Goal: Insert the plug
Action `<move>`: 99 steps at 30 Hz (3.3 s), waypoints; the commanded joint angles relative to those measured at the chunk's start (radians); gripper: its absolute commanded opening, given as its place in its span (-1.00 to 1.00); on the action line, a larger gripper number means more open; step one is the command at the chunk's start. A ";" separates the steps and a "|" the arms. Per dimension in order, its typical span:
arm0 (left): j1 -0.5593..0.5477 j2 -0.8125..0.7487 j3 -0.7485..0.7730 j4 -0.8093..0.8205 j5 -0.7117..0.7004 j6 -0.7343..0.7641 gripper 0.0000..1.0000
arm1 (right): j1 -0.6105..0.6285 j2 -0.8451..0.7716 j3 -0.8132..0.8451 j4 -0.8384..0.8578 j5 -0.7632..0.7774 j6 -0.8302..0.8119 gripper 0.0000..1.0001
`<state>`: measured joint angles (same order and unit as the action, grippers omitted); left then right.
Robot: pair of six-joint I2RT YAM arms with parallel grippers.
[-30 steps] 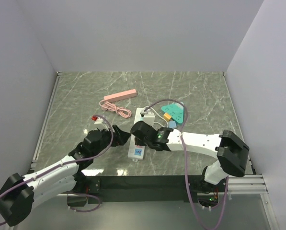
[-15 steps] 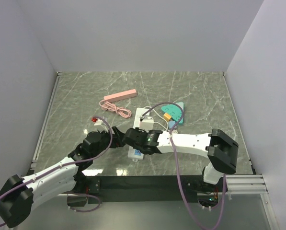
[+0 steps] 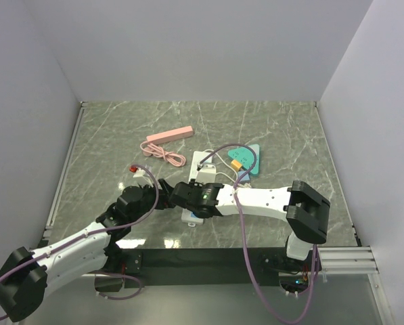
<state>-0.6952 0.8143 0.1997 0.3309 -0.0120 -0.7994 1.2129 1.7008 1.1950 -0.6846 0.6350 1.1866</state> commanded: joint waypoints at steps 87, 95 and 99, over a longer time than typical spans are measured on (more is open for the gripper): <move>-0.003 -0.035 -0.042 0.069 0.050 -0.021 0.77 | 0.016 0.226 0.054 -0.003 -0.080 0.028 -1.00; -0.003 -0.029 -0.045 0.072 0.053 -0.021 0.77 | 0.010 0.249 0.052 0.005 -0.109 0.021 -1.00; -0.004 -0.027 -0.045 0.074 0.052 -0.021 0.77 | 0.008 0.258 0.057 0.005 -0.116 0.016 -1.00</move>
<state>-0.6941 0.7956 0.1547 0.3534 0.0109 -0.8093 1.2324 1.8545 1.2991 -0.7338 0.6994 1.1847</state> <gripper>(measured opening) 0.883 0.398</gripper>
